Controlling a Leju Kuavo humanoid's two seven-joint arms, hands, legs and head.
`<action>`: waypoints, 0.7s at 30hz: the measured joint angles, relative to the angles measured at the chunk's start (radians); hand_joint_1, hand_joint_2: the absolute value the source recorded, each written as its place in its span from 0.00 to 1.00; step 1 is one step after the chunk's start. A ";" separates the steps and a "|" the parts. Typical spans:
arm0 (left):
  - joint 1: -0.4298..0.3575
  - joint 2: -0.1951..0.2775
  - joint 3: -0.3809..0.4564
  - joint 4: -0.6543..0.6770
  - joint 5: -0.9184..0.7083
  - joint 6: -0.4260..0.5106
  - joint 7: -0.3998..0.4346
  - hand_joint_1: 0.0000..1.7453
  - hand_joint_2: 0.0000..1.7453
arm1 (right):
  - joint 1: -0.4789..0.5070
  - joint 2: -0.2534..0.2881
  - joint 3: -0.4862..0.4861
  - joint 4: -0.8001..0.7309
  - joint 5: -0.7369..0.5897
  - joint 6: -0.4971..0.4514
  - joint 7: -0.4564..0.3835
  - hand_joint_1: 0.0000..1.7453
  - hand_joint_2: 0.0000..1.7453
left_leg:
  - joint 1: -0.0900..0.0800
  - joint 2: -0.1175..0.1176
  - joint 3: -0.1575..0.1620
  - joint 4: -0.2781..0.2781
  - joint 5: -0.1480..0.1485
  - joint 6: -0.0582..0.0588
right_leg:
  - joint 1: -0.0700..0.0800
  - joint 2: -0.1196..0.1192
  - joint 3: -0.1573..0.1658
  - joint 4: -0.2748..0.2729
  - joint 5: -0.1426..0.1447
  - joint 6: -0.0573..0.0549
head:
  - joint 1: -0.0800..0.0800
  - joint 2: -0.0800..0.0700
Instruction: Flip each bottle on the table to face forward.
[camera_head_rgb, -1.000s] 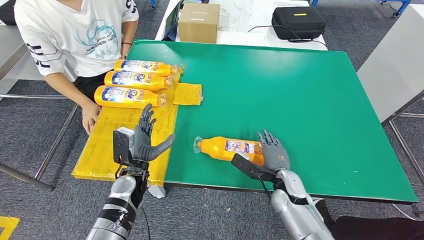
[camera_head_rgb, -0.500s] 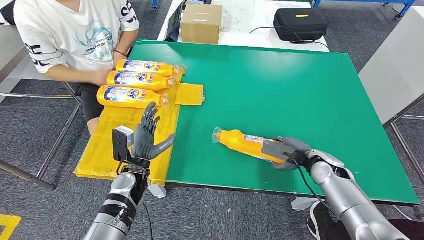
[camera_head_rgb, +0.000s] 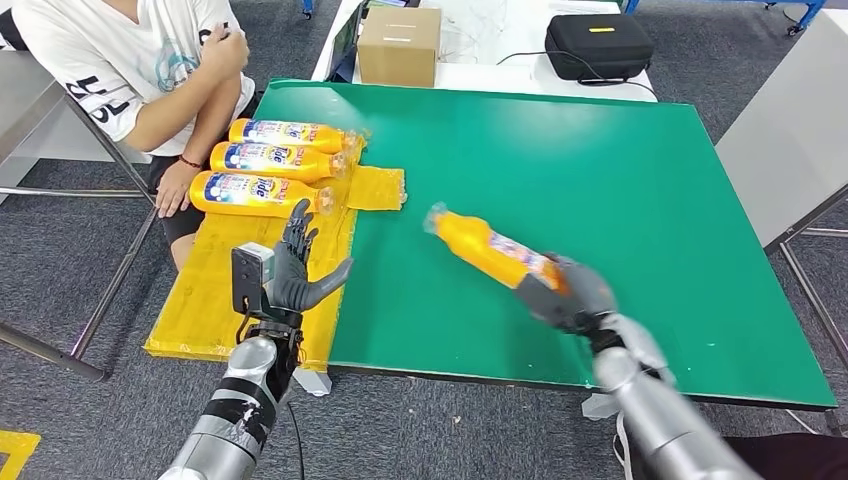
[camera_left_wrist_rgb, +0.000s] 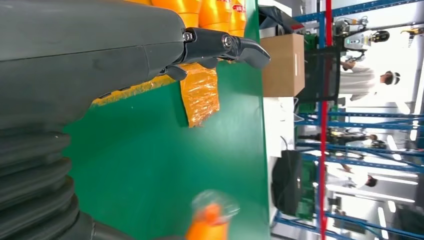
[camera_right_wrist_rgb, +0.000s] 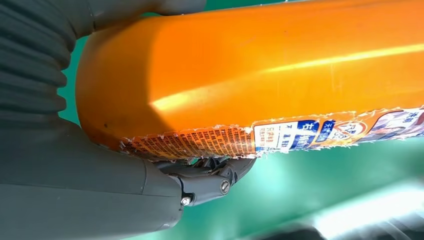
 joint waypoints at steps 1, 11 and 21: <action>0.000 0.000 -0.005 -0.002 -0.006 0.004 0.007 0.00 1.00 | 0.022 0.040 -0.008 -0.014 0.013 -0.047 -0.013 1.00 1.00 | 0.000 0.000 0.000 0.000 0.000 0.000 | 0.000 0.001 -0.001 0.000 0.000 0.000 | 0.000 0.000; -0.014 -0.011 -0.095 -0.002 0.020 -0.018 0.063 0.00 1.00 | 0.113 0.313 -0.060 -0.074 -0.048 -0.212 -0.154 1.00 1.00 | 0.000 0.000 -0.002 0.000 0.000 -0.001 | -0.001 0.000 -0.003 0.001 -0.002 -0.003 | 0.000 0.000; -0.030 -0.012 -0.143 0.000 0.051 -0.052 0.077 0.00 1.00 | 0.103 0.393 -0.062 -0.044 -0.073 -0.217 -0.196 1.00 1.00 | -0.001 -0.001 -0.002 0.000 0.000 -0.001 | -0.001 0.000 -0.003 0.001 -0.002 -0.003 | 0.000 0.000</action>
